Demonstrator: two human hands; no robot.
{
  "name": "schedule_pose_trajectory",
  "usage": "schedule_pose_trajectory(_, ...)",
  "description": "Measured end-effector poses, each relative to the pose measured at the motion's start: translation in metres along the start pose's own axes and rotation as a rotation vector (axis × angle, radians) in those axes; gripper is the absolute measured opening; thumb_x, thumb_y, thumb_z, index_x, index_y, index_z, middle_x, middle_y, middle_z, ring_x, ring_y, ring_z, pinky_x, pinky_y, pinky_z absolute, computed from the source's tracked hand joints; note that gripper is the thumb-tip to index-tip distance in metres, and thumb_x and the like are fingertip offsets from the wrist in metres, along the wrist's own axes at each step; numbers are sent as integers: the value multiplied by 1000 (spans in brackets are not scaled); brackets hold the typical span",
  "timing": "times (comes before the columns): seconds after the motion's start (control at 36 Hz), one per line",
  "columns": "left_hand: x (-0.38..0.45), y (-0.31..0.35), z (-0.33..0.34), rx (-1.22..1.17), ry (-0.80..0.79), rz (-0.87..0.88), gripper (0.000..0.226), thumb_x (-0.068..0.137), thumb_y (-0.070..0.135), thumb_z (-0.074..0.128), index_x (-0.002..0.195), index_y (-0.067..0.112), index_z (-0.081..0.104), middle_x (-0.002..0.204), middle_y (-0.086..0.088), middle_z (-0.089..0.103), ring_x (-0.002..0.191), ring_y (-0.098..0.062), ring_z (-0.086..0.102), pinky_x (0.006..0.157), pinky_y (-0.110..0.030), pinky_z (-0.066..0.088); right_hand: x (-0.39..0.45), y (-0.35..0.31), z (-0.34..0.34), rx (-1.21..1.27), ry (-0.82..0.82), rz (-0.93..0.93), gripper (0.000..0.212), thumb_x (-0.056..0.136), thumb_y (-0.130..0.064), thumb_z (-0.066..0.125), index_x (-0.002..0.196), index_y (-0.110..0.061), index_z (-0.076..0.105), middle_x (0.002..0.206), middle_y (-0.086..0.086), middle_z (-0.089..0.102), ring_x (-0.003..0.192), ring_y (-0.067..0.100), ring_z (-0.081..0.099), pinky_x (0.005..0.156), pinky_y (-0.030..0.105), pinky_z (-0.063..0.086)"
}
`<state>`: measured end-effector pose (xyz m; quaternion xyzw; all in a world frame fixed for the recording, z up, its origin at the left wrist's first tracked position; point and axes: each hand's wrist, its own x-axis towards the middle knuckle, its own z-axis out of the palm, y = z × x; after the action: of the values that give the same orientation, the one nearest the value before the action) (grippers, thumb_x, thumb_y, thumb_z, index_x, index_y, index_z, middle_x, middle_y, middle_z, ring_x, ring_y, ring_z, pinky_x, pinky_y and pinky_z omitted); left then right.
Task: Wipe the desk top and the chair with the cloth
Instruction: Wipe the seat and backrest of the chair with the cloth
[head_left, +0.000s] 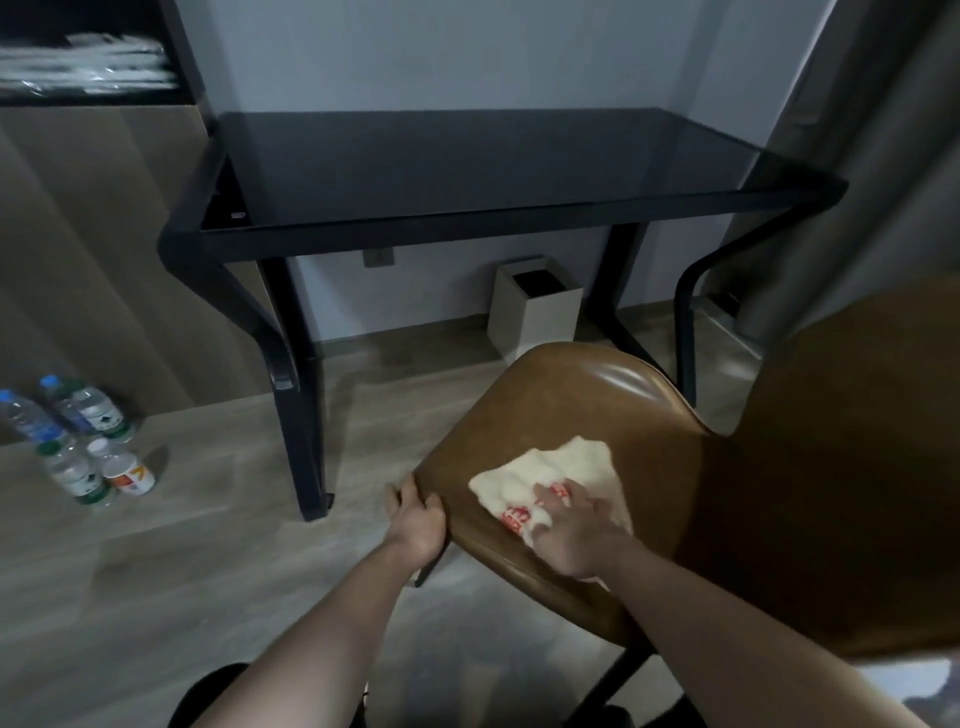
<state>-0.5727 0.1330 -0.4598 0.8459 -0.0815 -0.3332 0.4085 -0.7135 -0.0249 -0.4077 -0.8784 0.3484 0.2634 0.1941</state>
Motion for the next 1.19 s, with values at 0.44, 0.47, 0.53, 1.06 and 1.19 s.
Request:
schedule_pose_trajectory(0.44, 4, -1, -11, 162, -136, 105, 84, 102, 55, 47, 165, 20, 3, 171, 3, -12, 156, -23, 17, 124, -34, 14, 7, -2, 4, 8, -19, 122, 67, 101, -59, 25, 157, -49, -11, 166, -1, -26, 150, 48, -20, 117, 70, 1)
schedule_pose_trajectory(0.47, 6, -2, -11, 162, -139, 108, 86, 100, 56, 49, 165, 21, 3, 171, 4, -12, 155, -22, 18, 123, -33, 16, 11, -9, -2, -6, -15, 90, 67, 102, -58, 26, 157, -49, -11, 166, -2, -27, 150, 47, -21, 118, 70, 0)
schedule_pose_trajectory(0.53, 10, -4, -12, 171, -139, 115, 88, 99, 57, 50, 164, 21, 3, 171, 5, -11, 155, -22, 20, 121, -31, 20, 23, -26, -10, -29, -1, 30, 67, 102, -56, 29, 157, -50, -9, 166, -4, -27, 150, 45, -22, 118, 70, -1)
schedule_pose_trajectory(1.06, -4, 12, -12, 375, -134, 80, 82, 104, 56, 36, 164, 16, -3, 171, -5, -13, 154, -31, 22, 121, -34, 23, 23, -22, -10, -67, 30, -65, 62, 100, -62, 24, 157, -52, 0, 169, -10, -16, 154, 32, -14, 122, 60, 4)
schedule_pose_trajectory(1.19, -17, 25, -12, 535, -133, 46, 74, 106, 54, 26, 164, 20, -3, 171, -6, -12, 157, -38, -2, 127, -46, 9, -5, 15, -7, -81, -37, 60, 68, 101, -62, 22, 160, -42, -4, 170, 3, -14, 155, 35, -7, 123, 58, 5)
